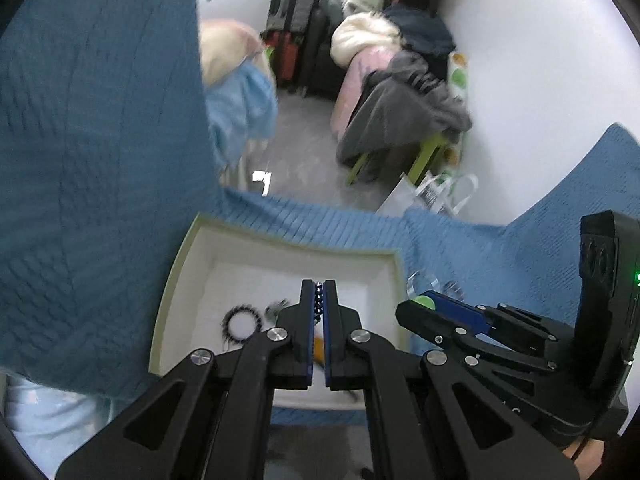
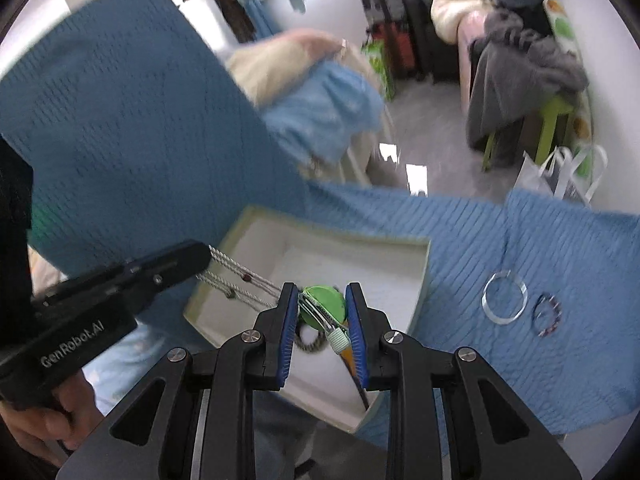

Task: Organize jewelry
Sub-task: 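Open both grippers to drop the chain and bracelet into the box, then move both grippers to the silver hoop and red bead bracelet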

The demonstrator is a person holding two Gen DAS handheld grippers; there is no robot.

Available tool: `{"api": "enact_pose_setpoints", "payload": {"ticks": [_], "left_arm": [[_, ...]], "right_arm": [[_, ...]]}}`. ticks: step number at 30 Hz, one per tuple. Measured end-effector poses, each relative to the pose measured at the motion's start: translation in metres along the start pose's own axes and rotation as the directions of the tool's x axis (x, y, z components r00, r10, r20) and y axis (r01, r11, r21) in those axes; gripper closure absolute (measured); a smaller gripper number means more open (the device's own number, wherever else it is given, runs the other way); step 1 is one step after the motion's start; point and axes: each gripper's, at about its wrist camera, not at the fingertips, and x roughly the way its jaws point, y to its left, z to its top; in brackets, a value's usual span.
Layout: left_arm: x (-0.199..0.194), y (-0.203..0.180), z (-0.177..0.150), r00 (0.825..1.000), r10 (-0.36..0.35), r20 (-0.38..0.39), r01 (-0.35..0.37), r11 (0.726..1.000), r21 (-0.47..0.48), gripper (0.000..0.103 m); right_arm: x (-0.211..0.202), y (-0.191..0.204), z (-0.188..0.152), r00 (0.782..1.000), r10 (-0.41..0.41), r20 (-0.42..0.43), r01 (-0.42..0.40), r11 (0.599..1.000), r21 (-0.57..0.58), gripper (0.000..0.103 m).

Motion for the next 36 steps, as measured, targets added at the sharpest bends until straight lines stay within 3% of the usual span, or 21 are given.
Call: {"api": "enact_pose_setpoints", "payload": {"ticks": [7, 14, 17, 18, 19, 20, 22, 24, 28, 36], "left_arm": [[0.037, 0.036, -0.035, 0.994, 0.009, -0.109, -0.015, 0.998, -0.06, 0.1], [0.045, 0.048, -0.047, 0.99, 0.0, -0.144, -0.012, 0.996, -0.087, 0.1], [0.04, 0.051, -0.045, 0.99, -0.016, -0.139, 0.003, 0.996, -0.092, 0.099], [0.039, 0.052, -0.044, 0.99, -0.023, -0.141, 0.009, 0.995, -0.096, 0.097], [0.037, 0.053, -0.042, 0.99, -0.024, -0.142, 0.01, 0.995, -0.099, 0.084], [0.035, 0.053, -0.041, 0.99, -0.019, -0.139, 0.005, 0.995, -0.1, 0.058], [0.025, 0.052, -0.037, 0.996, 0.004, -0.095, -0.013, 0.995, -0.096, 0.033], [0.013, 0.049, -0.033, 0.999, 0.004, -0.05, -0.009, 0.995, -0.095, 0.032], [-0.007, 0.041, -0.025, 1.0, -0.011, 0.01, 0.012, 0.995, -0.1, 0.032], [-0.034, 0.012, -0.014, 0.994, -0.001, 0.113, 0.008, 0.998, -0.057, 0.032]], "right_arm": [[0.044, 0.001, -0.025, 0.994, -0.027, -0.108, 0.026, 1.0, -0.012, 0.08], [0.058, 0.009, -0.03, 0.988, -0.046, -0.151, 0.04, 0.998, -0.042, 0.079], [0.055, 0.012, -0.027, 0.989, -0.04, -0.145, 0.034, 0.998, -0.045, 0.066], [0.054, 0.012, -0.023, 0.989, -0.038, -0.14, 0.032, 0.999, -0.044, 0.065], [0.052, 0.013, -0.021, 0.991, -0.034, -0.133, 0.028, 0.999, -0.043, 0.064], [0.048, 0.014, -0.019, 0.992, -0.028, -0.125, 0.022, 0.999, -0.044, 0.06], [0.039, 0.017, -0.015, 0.995, -0.02, -0.098, 0.015, 0.999, -0.049, 0.052], [0.025, 0.017, -0.011, 0.998, -0.023, -0.056, 0.02, 0.998, -0.061, 0.047], [-0.006, 0.015, -0.004, 0.999, -0.031, 0.018, 0.032, 0.996, -0.085, 0.047], [-0.07, -0.008, 0.002, 0.982, -0.076, 0.172, 0.091, 0.992, -0.082, 0.047]]}}
